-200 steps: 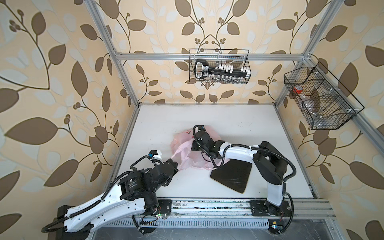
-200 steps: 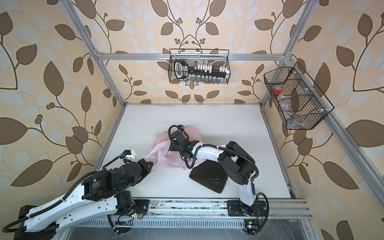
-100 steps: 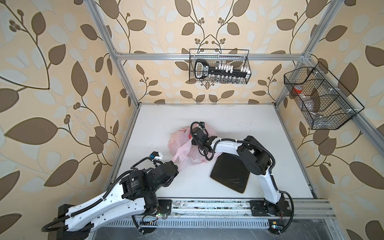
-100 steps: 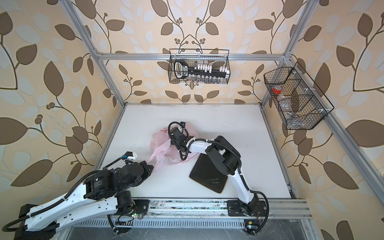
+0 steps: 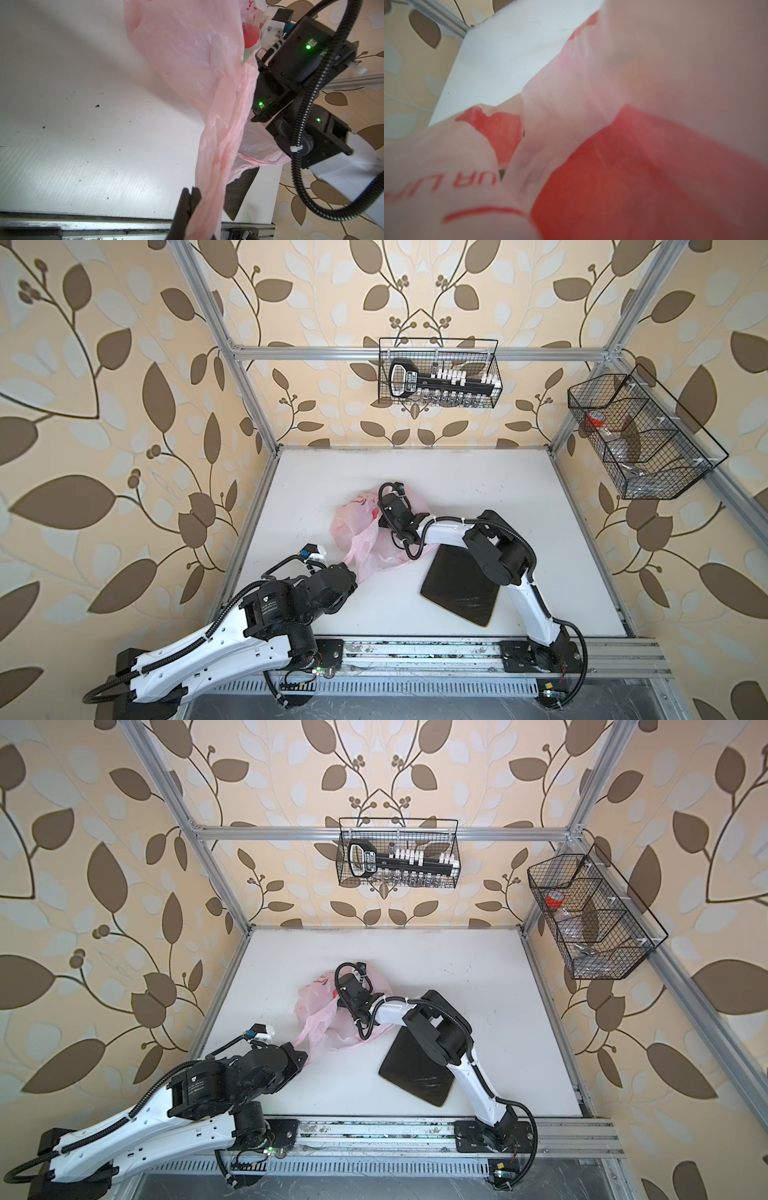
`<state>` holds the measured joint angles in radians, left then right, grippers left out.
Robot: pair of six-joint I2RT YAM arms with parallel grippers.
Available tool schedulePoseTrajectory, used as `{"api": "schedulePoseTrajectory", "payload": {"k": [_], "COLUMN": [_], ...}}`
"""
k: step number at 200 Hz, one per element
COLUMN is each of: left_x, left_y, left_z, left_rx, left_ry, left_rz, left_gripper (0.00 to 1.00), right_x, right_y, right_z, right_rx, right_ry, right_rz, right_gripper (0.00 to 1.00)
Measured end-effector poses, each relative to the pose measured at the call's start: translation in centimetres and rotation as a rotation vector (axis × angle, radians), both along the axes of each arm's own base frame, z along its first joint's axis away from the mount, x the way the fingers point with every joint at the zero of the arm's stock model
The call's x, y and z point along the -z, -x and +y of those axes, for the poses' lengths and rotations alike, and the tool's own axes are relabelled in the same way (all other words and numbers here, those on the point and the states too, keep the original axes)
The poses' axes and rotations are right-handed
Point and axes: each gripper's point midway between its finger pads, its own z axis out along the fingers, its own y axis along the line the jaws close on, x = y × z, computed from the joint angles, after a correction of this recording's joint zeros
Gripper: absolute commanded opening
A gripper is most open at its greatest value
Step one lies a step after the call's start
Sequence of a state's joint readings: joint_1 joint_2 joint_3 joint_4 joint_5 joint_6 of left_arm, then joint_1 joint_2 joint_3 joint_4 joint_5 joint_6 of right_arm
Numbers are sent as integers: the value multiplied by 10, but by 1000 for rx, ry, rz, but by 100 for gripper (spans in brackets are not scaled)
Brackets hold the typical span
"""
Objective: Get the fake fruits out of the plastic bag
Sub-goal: 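Reach the right gripper into the bag opening and grasp a red-yellow fake strawberry, then lift the strawberry out of the bag with the right gripper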
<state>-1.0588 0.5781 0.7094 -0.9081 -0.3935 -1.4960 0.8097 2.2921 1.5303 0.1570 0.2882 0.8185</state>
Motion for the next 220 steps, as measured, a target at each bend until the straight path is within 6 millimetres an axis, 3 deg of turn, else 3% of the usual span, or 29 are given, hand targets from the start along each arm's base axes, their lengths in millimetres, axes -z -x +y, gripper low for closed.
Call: {"api": "schedulePoseTrajectory", "payload": {"k": [20, 55, 99, 124, 220], "left_x": [1, -1, -12, -9, -18], "left_y": [0, -2, -11, -15, -25], "left_z": [1, 2, 3, 3, 6], "left_rx": [-2, -11, -51, -69, -134], "left_ry": [-6, -6, 34, 38, 62], "left_rz": [1, -11, -78, -92, -149], "left_gripper": [0, 0, 0, 0, 0], "right_x": [0, -7, -51, -75, -149], "right_y": [5, 40, 91, 117, 200], "right_z": [0, -13, -29, -39, -88], "right_rx": [-44, -160, -330, -414, -585], "right_ry": [6, 17, 0, 6, -15], "right_rz": [-10, 26, 40, 47, 75], "right_gripper": [31, 28, 27, 27, 28]}}
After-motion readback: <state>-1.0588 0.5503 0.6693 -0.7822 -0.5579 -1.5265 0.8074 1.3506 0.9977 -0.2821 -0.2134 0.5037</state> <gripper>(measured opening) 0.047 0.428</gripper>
